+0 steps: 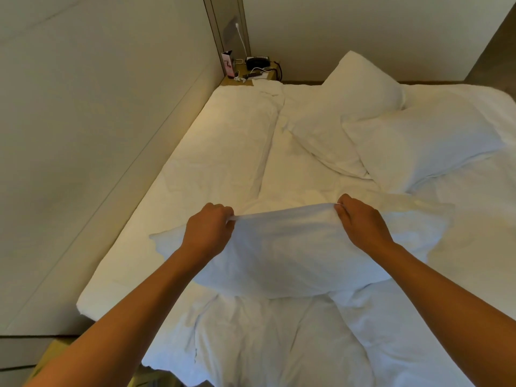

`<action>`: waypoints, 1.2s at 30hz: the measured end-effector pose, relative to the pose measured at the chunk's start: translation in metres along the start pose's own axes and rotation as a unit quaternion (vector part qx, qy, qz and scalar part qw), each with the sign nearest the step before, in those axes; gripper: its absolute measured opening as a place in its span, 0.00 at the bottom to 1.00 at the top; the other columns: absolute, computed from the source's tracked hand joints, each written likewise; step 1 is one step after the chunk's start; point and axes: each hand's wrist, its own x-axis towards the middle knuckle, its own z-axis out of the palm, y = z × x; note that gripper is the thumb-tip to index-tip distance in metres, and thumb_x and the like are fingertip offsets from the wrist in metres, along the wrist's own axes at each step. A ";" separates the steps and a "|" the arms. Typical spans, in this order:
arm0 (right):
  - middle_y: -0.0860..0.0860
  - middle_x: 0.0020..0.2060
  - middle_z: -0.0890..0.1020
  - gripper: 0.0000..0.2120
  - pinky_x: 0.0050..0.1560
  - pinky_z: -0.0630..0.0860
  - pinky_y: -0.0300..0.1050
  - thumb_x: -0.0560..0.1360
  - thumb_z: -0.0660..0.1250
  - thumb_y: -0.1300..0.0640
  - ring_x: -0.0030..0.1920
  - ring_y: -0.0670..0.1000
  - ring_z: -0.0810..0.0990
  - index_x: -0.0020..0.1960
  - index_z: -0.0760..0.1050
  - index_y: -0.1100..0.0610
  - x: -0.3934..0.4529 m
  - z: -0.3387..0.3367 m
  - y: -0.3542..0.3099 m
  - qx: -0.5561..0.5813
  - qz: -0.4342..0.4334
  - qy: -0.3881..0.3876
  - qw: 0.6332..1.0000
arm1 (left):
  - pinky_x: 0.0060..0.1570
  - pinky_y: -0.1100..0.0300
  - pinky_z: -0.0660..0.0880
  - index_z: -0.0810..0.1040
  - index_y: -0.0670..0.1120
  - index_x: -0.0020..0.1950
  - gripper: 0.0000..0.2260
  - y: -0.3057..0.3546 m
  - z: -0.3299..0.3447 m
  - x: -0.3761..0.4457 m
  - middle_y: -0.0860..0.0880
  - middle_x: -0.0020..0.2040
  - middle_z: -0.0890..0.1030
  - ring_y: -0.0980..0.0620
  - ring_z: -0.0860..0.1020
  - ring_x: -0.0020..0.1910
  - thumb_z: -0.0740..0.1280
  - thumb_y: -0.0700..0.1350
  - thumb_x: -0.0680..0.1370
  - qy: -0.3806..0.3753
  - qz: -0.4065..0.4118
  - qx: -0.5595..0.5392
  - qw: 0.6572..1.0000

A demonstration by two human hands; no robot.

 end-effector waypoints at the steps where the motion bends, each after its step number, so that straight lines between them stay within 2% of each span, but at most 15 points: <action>1: 0.51 0.43 0.78 0.13 0.39 0.78 0.54 0.85 0.56 0.45 0.39 0.58 0.80 0.53 0.72 0.54 -0.001 0.002 0.006 0.000 -0.004 -0.011 1.000 | 0.39 0.57 0.73 0.82 0.46 0.50 0.09 0.002 0.003 0.000 0.48 0.45 0.82 0.49 0.77 0.44 0.63 0.47 0.83 -0.009 -0.015 -0.019 1.000; 3: 0.52 0.52 0.77 0.13 0.43 0.79 0.53 0.84 0.64 0.47 0.43 0.60 0.80 0.58 0.75 0.56 -0.003 0.008 0.019 -0.005 0.009 -0.023 1.000 | 0.42 0.53 0.76 0.80 0.45 0.51 0.10 0.007 0.013 -0.002 0.47 0.45 0.81 0.46 0.77 0.43 0.62 0.48 0.84 -0.038 -0.037 -0.071 0.996; 5: 0.56 0.55 0.77 0.11 0.42 0.77 0.53 0.83 0.66 0.53 0.44 0.64 0.80 0.57 0.77 0.61 -0.006 0.016 0.031 -0.031 0.014 -0.020 0.999 | 0.40 0.52 0.75 0.76 0.44 0.52 0.09 0.011 0.024 -0.004 0.46 0.42 0.80 0.45 0.78 0.40 0.61 0.48 0.85 -0.060 -0.054 -0.116 0.990; 8: 0.58 0.47 0.78 0.06 0.38 0.72 0.50 0.83 0.64 0.59 0.42 0.64 0.79 0.54 0.78 0.62 -0.011 0.021 0.040 -0.033 0.021 0.000 0.999 | 0.36 0.55 0.69 0.75 0.44 0.53 0.07 0.014 0.040 -0.010 0.46 0.38 0.79 0.43 0.77 0.37 0.60 0.46 0.85 -0.045 -0.081 -0.129 0.987; 12: 0.53 0.40 0.76 0.04 0.36 0.70 0.49 0.85 0.61 0.58 0.38 0.57 0.76 0.51 0.72 0.55 -0.027 0.014 0.024 0.050 0.056 0.038 0.996 | 0.40 0.53 0.75 0.76 0.46 0.58 0.08 0.012 0.041 -0.015 0.44 0.42 0.82 0.45 0.77 0.37 0.58 0.45 0.85 0.010 -0.102 -0.138 0.985; 16: 0.50 0.38 0.76 0.07 0.32 0.68 0.41 0.85 0.60 0.56 0.36 0.49 0.75 0.48 0.70 0.51 -0.053 -0.003 -0.010 0.076 0.046 0.076 0.993 | 0.39 0.47 0.82 0.76 0.48 0.52 0.08 -0.002 0.021 -0.032 0.47 0.39 0.80 0.46 0.79 0.35 0.58 0.43 0.85 0.036 -0.090 -0.175 0.980; 20: 0.50 0.39 0.77 0.08 0.34 0.71 0.45 0.86 0.61 0.53 0.37 0.51 0.77 0.48 0.72 0.51 -0.075 -0.026 -0.057 0.069 0.030 0.123 0.990 | 0.41 0.45 0.83 0.78 0.46 0.54 0.09 -0.024 -0.016 -0.052 0.45 0.43 0.82 0.45 0.80 0.38 0.58 0.43 0.85 0.070 -0.063 -0.209 0.973; 23: 0.50 0.40 0.78 0.08 0.37 0.72 0.46 0.85 0.61 0.54 0.39 0.51 0.77 0.48 0.75 0.53 -0.077 -0.046 -0.105 0.085 0.013 0.184 0.979 | 0.45 0.46 0.83 0.79 0.46 0.57 0.10 -0.050 -0.052 -0.061 0.44 0.46 0.84 0.43 0.81 0.41 0.58 0.43 0.86 0.119 -0.048 -0.236 0.963; 26: 0.49 0.39 0.77 0.09 0.36 0.69 0.39 0.85 0.62 0.56 0.38 0.50 0.76 0.46 0.75 0.52 -0.075 -0.064 -0.157 0.104 -0.005 0.220 0.970 | 0.45 0.51 0.80 0.79 0.47 0.56 0.10 -0.080 -0.087 -0.065 0.45 0.47 0.84 0.45 0.81 0.40 0.58 0.44 0.86 0.179 -0.031 -0.246 0.952; 29: 0.46 0.34 0.80 0.11 0.36 0.73 0.38 0.84 0.62 0.54 0.36 0.47 0.78 0.44 0.75 0.49 -0.081 -0.063 -0.196 0.136 -0.001 0.221 0.966 | 0.44 0.55 0.74 0.79 0.48 0.56 0.10 -0.113 -0.106 -0.074 0.46 0.47 0.84 0.48 0.78 0.41 0.59 0.45 0.85 0.226 -0.022 -0.222 0.948; 31: 0.46 0.33 0.81 0.11 0.37 0.74 0.39 0.83 0.62 0.54 0.36 0.44 0.79 0.42 0.76 0.49 -0.090 -0.049 -0.213 0.144 0.014 0.211 0.967 | 0.43 0.54 0.75 0.79 0.48 0.56 0.10 -0.136 -0.105 -0.083 0.45 0.47 0.84 0.45 0.79 0.42 0.58 0.45 0.85 0.227 -0.026 -0.213 0.950; 34: 0.47 0.34 0.82 0.11 0.40 0.79 0.45 0.83 0.63 0.54 0.36 0.43 0.81 0.42 0.78 0.51 -0.106 -0.007 -0.228 0.132 0.034 0.166 0.977 | 0.40 0.55 0.71 0.79 0.48 0.52 0.09 -0.171 -0.080 -0.099 0.45 0.46 0.84 0.42 0.80 0.43 0.59 0.46 0.85 0.180 -0.044 -0.187 0.965; 36: 0.50 0.34 0.83 0.12 0.44 0.82 0.52 0.83 0.64 0.55 0.37 0.50 0.82 0.43 0.79 0.55 -0.110 0.011 -0.229 0.115 0.054 0.121 0.984 | 0.40 0.55 0.69 0.78 0.46 0.49 0.10 -0.179 -0.062 -0.105 0.44 0.45 0.83 0.41 0.80 0.44 0.59 0.45 0.84 0.134 -0.070 -0.184 0.971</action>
